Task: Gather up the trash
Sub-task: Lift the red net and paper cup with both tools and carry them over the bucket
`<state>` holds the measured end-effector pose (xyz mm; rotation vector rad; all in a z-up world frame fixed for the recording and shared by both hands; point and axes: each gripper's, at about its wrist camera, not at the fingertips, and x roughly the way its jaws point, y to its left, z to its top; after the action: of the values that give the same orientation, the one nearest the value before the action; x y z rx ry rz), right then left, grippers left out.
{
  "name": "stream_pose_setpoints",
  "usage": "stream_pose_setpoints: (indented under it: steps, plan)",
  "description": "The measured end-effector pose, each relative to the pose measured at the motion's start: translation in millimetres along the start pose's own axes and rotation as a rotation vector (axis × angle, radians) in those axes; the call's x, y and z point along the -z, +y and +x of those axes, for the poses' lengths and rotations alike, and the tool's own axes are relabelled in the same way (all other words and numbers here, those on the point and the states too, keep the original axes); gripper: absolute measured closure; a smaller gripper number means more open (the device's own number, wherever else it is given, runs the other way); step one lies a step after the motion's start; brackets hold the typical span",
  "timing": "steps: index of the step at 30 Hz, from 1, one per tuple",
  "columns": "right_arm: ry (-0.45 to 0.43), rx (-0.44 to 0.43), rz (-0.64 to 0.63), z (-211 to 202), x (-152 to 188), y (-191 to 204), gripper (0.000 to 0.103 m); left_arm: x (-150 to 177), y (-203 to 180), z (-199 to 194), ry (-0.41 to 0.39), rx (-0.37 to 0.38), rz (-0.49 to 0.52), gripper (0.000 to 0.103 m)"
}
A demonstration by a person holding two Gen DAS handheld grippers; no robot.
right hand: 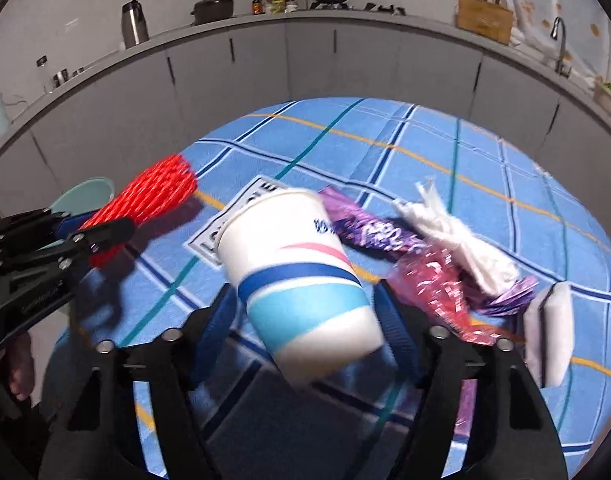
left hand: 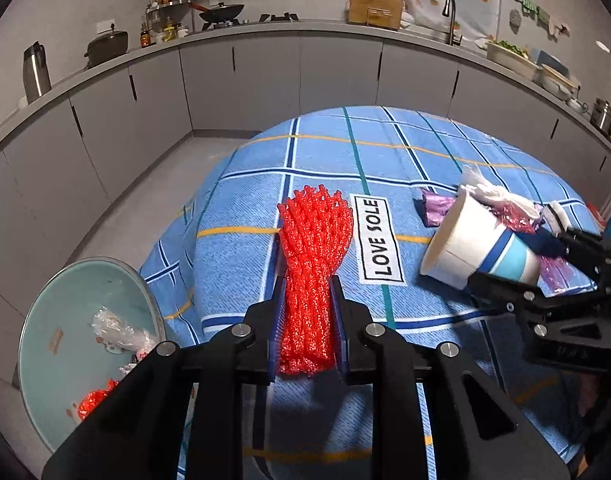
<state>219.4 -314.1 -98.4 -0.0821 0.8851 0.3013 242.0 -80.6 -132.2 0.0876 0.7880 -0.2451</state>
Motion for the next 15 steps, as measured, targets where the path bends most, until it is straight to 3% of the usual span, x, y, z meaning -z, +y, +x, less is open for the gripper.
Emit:
stream_pose_setpoints:
  steps: [9,15]
  plan:
    - [-0.025,-0.055,0.036,-13,10,13,0.044,-1,2,-12,-0.025,0.005,-0.012,0.082]
    - [-0.070,-0.042,0.055,-31,20,24,0.045,-1,2,-21,-0.038,0.013,-0.012,0.082]
